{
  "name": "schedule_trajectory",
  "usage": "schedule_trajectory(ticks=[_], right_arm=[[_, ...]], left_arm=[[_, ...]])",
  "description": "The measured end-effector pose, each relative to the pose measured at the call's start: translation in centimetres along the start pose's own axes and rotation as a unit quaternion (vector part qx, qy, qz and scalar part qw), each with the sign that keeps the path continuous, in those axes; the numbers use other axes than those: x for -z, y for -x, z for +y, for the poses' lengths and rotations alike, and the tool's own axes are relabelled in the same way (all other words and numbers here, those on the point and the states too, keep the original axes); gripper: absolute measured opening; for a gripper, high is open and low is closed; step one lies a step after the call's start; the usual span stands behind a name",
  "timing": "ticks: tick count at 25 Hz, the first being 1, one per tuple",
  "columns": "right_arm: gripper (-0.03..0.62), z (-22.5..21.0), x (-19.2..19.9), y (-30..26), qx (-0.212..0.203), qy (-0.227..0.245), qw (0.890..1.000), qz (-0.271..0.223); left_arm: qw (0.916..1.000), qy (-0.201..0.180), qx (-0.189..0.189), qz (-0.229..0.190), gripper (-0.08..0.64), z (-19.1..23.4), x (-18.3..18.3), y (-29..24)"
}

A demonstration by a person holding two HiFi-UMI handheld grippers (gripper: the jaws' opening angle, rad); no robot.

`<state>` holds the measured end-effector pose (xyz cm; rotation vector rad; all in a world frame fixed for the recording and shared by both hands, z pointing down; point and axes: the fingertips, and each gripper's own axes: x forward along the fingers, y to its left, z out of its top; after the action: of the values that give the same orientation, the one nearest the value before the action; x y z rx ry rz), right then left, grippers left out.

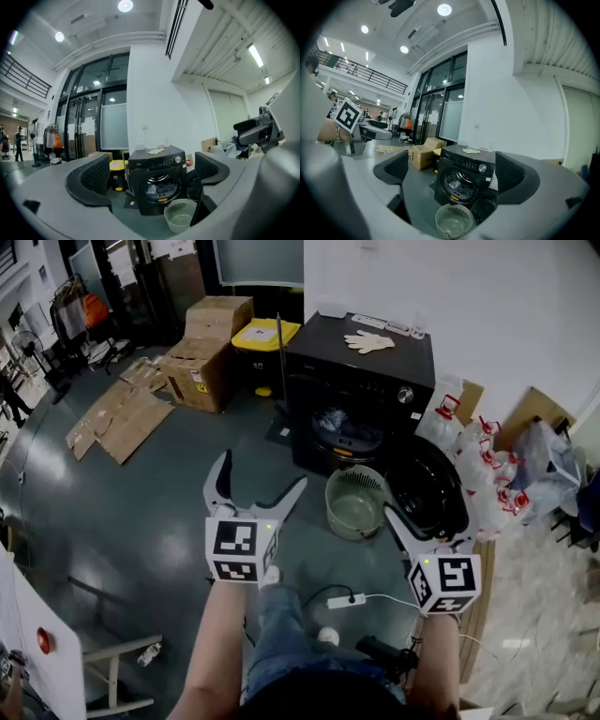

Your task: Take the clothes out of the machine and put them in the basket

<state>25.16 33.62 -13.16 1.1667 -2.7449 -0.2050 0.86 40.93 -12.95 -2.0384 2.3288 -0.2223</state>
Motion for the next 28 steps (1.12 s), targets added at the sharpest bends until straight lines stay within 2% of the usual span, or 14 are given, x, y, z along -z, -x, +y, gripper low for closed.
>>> schedule_trajectory(ticks=[4,9,17,22,25,28], right_arm=[[0.561,0.7,0.6,-4.3,0.022,-0.007,1.0,0.012],[0.561,2.6,-0.4,-12.1,0.033,-0.016,0.999,0.021],[0.561,4.9,-1.2,-24.5,0.07,-0.036,0.996,0.043],[0.561,4.8,-0.8,-28.9,0.106,-0.045,0.991,0.06],[0.561,4.7,-0.1,-30.3,0.124,-0.037,0.988,0.082],[0.561,4.6,0.2,-31.1,0.133,-0.049,0.986,0.09]], left_arm=[[0.9998,0.0,0.02,-0.006,0.568,3.2,0.9,-3.7],[0.9988,-0.019,0.045,0.005,0.568,8.8,2.2,-9.9],[0.9959,-0.024,0.087,0.007,0.568,17.3,3.2,-20.4],[0.9925,-0.019,0.12,0.008,0.568,19.5,3.9,-26.0],[0.9902,-0.017,0.138,0.015,0.568,20.1,4.7,-28.4],[0.9881,-0.011,0.152,0.022,0.568,20.1,5.4,-30.3]])
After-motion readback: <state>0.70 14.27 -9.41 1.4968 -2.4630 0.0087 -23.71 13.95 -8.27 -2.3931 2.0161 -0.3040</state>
